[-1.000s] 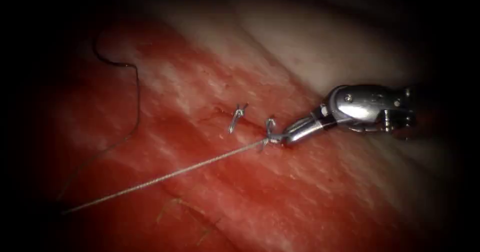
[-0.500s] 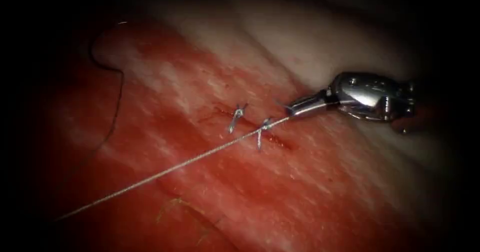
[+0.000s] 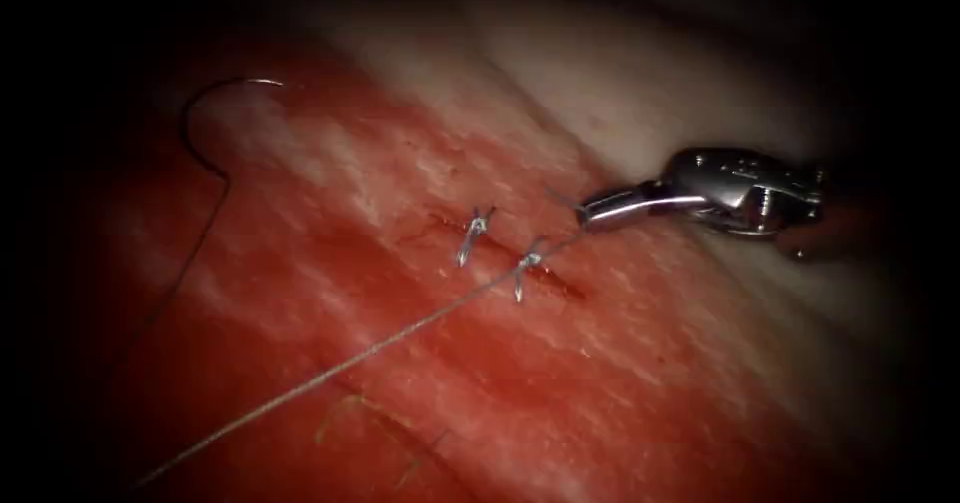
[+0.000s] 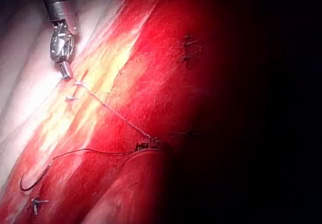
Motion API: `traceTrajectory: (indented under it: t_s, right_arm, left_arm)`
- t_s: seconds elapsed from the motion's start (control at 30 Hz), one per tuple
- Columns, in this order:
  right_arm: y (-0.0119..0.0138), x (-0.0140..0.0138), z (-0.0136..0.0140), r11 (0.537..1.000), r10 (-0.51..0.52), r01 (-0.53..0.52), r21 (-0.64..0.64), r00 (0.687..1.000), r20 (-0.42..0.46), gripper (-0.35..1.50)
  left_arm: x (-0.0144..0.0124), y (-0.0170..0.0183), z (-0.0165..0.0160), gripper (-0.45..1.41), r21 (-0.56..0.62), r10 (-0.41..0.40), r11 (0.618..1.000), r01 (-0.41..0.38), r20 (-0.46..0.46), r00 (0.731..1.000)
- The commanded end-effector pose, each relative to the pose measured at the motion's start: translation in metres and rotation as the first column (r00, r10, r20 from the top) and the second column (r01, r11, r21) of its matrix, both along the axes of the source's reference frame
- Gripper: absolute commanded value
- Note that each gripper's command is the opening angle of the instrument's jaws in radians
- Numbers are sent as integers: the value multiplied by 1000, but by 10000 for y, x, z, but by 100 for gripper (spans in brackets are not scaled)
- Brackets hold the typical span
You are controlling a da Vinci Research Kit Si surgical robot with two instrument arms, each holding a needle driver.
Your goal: Wound Closure
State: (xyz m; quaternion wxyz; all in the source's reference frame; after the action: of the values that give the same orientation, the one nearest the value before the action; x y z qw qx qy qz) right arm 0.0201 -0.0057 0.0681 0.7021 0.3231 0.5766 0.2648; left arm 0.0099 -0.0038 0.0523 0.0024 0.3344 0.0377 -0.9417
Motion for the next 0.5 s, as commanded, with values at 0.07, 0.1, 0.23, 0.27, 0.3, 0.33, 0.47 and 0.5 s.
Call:
traceTrajectory:
  t_s: [0.07, 0.1, 0.23, 0.27, 0.3, 0.33, 0.47, 0.5]
  right_arm:
    - [-5, 6, 7, 1000, 7, -7, 1, 1000, 5, -35]
    - [-4, 6, 7, 1000, 9, -9, 2, 1000, 7, -35]
    - [1, 5, 6, 1000, 5, -5, 5, 999, 40, -35]
    - [2, 5, 6, 1000, 8, -8, 5, 999, 47, -35]
    - [3, 4, 7, 1000, 11, -11, 6, 998, 54, -35]
    - [5, 3, 8, 1000, 16, -17, 7, 998, 59, -35]
    - [13, -5, 11, 999, 41, -41, -7, 995, 91, -35]
    - [14, -6, 11, 999, 47, -45, -18, 994, 97, -35]
  left_arm:
    - [-7, -9, 0, -45, 7, 12, 1000, -12, 11, 1000]
    - [-8, -11, -4, -45, 5, 22, 1000, -22, 18, 1000]
    - [-10, -16, -17, -45, 11, 30, 999, -30, 33, 999]
    - [-10, -19, -20, -45, 15, 31, 999, -32, 40, 999]
    - [-9, -22, -22, -45, 19, 32, 999, -33, 40, 999]
    - [-8, -27, -24, -45, 23, 38, 999, -39, 44, 998]
    - [-8, -45, -33, -45, 45, 51, 998, -54, 62, 997]
    - [-9, -45, -34, -45, 48, 57, 997, -60, 65, 996]
